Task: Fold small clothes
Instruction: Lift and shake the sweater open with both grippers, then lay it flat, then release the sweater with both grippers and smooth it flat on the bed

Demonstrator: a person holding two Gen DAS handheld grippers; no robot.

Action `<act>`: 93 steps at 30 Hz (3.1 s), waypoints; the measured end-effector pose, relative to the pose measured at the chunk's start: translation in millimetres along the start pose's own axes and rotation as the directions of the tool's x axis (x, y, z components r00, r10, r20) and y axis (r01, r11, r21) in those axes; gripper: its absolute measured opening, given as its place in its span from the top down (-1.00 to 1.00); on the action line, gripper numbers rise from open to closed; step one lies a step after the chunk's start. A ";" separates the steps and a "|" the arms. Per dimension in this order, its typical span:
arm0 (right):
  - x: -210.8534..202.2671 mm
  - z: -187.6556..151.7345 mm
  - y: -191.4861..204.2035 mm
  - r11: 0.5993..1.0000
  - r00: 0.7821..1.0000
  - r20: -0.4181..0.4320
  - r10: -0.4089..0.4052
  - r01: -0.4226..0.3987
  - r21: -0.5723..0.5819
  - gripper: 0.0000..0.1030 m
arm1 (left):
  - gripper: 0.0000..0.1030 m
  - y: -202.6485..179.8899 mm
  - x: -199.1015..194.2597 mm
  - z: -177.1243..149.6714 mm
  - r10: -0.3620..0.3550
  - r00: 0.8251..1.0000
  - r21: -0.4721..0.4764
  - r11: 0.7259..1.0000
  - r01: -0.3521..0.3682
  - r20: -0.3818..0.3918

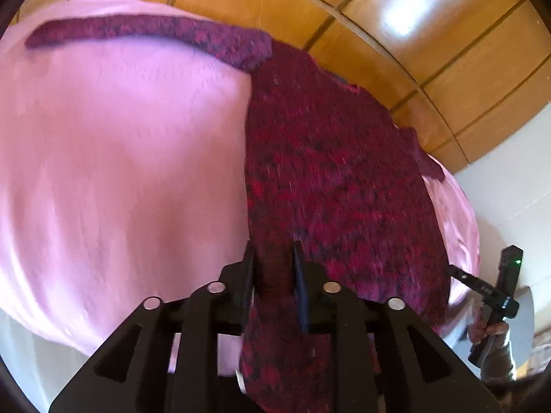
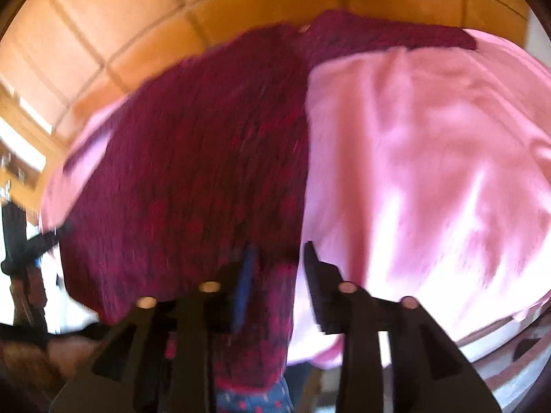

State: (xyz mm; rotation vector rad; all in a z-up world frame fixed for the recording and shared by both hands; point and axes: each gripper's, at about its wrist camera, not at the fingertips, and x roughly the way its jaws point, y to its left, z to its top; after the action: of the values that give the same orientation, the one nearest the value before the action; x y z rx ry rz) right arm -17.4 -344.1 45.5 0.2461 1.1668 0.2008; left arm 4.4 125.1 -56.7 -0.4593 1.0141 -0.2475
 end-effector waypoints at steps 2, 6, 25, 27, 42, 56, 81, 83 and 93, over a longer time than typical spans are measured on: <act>5.7 17.2 -3.7 0.999 0.999 0.044 -0.001 -0.001 0.052 -0.03 | 0.59 -2.9 1.4 9.9 0.027 0.999 0.000 1.000 -0.027 0.029; 25.1 51.7 -18.5 0.980 0.994 0.098 0.049 -0.067 0.190 -0.03 | 0.59 -26.5 7.3 33.1 0.049 0.993 0.050 0.997 -0.054 0.103; 96.8 234.9 -156.5 0.759 0.949 0.303 -0.092 -0.130 0.637 0.00 | -0.05 -62.3 94.8 41.8 0.158 0.984 0.202 0.964 -0.171 0.079; 101.9 255.2 -167.9 0.741 0.946 0.299 -0.122 -0.113 0.662 -0.01 | -0.07 -62.3 96.0 41.5 0.162 0.983 0.205 0.963 -0.176 0.082; 70.9 199.7 -166.4 0.742 0.889 0.192 -0.417 0.210 0.637 0.80 | -0.20 -65.7 99.9 37.9 0.177 0.978 0.230 0.953 -0.197 0.106; 19.3 166.2 -84.1 0.857 0.885 0.313 -0.345 0.162 0.489 -0.65 | -0.30 -75.9 15.0 56.5 0.424 0.839 0.107 0.869 -0.482 0.341; 154.8 112.6 202.8 0.949 0.968 0.207 -0.143 0.193 -0.248 -0.76 | -0.31 22.3 -108.3 60.9 0.694 0.574 -0.328 0.716 -0.617 0.435; 154.4 112.9 201.0 0.954 0.968 0.205 -0.144 0.191 -0.232 -0.78 | -0.31 26.5 -111.6 58.6 0.702 0.567 -0.340 0.708 -0.619 0.430; 158.1 111.6 200.8 0.952 0.967 0.200 -0.159 0.203 -0.227 -0.84 | -0.31 41.4 -98.5 67.4 0.686 0.612 -0.306 0.726 -0.616 0.394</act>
State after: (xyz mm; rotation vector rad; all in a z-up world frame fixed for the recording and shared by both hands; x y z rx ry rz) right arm 140.3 -117.4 6.7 -0.0627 0.9674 0.1556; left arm 11.5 218.5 28.0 -0.2235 0.6365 0.5977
